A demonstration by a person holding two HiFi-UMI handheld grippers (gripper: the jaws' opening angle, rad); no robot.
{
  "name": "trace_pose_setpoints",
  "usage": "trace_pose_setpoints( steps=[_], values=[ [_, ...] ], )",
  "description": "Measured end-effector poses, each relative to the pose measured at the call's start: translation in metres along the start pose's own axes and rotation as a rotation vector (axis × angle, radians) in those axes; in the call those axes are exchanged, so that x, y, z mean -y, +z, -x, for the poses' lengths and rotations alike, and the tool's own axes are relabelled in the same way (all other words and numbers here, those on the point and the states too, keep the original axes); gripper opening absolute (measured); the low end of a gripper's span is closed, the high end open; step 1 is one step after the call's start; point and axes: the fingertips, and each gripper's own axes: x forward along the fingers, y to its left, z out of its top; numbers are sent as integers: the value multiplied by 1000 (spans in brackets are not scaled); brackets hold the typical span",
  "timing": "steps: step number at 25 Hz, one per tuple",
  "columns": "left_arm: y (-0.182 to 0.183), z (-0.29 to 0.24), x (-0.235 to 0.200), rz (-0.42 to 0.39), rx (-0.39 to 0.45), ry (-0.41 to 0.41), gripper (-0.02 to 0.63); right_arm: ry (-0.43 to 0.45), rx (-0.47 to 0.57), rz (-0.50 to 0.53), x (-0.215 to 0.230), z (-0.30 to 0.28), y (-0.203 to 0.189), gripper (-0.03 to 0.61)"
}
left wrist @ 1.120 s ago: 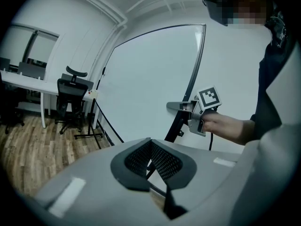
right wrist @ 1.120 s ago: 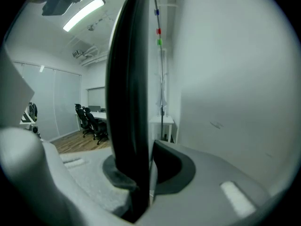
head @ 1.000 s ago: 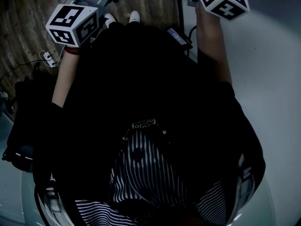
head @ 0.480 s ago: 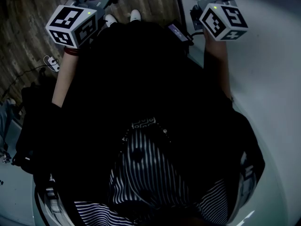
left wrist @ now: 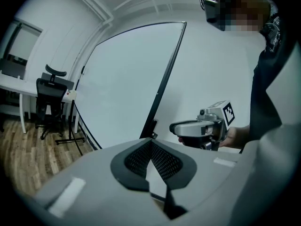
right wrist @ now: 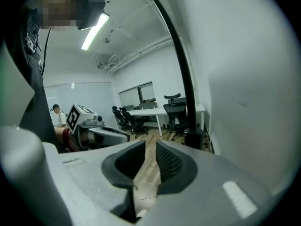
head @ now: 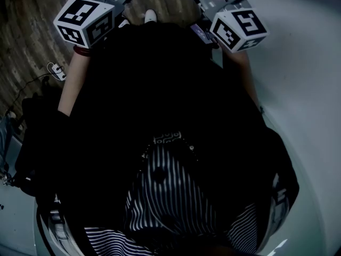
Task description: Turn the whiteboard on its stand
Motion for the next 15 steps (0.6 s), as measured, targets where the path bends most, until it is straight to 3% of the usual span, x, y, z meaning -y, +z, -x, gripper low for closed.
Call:
trace_pose_setpoints(
  steps=[4,8,11,15],
  values=[
    [-14,23,-15,35,4,31,2,88,-29,-10,-19,-36,-9,77],
    [-20,41,-22,235,139,100,2,188,-61,51,-38,-45,-21,77],
    [-31,61,-12,159,81,198,2,279,-66,45,-65,-42,-27,75],
    [-22,84,-29,112,79,233,2,369,-116,102,-88,-90,-28,77]
  ],
)
